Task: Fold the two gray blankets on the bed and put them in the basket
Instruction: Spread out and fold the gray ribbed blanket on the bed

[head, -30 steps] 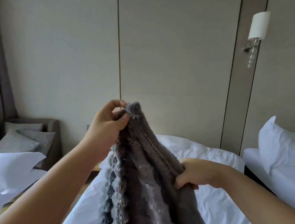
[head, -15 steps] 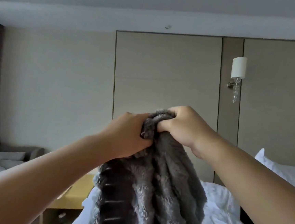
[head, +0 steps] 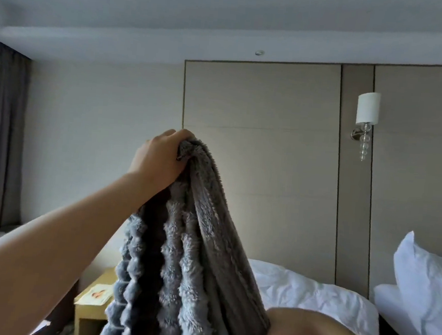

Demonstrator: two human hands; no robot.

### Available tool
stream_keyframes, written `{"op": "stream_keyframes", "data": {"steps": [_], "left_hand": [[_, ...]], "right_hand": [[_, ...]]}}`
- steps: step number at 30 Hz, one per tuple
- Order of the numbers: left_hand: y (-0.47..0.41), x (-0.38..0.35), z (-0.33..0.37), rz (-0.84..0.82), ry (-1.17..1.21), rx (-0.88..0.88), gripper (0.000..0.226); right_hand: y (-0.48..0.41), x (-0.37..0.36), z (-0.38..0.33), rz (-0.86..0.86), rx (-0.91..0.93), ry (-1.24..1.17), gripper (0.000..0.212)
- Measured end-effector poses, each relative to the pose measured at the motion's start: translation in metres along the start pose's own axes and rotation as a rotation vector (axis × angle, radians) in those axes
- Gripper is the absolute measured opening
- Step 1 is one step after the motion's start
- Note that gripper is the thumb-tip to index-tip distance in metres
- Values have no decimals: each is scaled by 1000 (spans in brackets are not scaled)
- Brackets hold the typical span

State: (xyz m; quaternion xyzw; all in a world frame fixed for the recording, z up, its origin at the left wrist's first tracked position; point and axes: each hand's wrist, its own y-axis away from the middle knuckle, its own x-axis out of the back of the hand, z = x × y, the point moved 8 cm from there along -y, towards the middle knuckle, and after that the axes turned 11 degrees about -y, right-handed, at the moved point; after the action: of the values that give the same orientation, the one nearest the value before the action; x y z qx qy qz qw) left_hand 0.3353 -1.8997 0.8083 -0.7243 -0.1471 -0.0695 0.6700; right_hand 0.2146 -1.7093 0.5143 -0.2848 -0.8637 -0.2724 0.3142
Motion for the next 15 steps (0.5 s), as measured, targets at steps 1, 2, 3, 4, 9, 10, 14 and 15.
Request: {"op": "stream_keyframes", "data": {"steps": [1, 2, 3, 4, 9, 10, 14, 15], "left_hand": [[0, 2, -8, -9, -24, 2, 35], [1, 3, -17, -23, -50, 1, 34], [2, 4, -25, -36, -78, 2, 34], [4, 4, -35, -47, -107, 5, 33], [16, -2, -92, -161, -194, 119, 28], [19, -6, -101, -185, -181, 138, 27], [32, -24, -122, -212, -9, 226, 28], [36, -27, -132, -207, 16, 307, 25]], "right_hand": [[-6, 7, 14, 69, -42, 97, 10], [-10, 17, 28, 139, -91, 161, 22], [-11, 29, 42, 194, -142, 176, 29], [-9, 42, 55, 226, -192, 146, 28], [24, 168, 61, 702, -70, 100, 25], [36, 197, 58, 815, -49, 104, 29], [83, 277, 61, 1114, -78, 132, 25], [95, 287, 71, 1166, -113, 126, 23]]}}
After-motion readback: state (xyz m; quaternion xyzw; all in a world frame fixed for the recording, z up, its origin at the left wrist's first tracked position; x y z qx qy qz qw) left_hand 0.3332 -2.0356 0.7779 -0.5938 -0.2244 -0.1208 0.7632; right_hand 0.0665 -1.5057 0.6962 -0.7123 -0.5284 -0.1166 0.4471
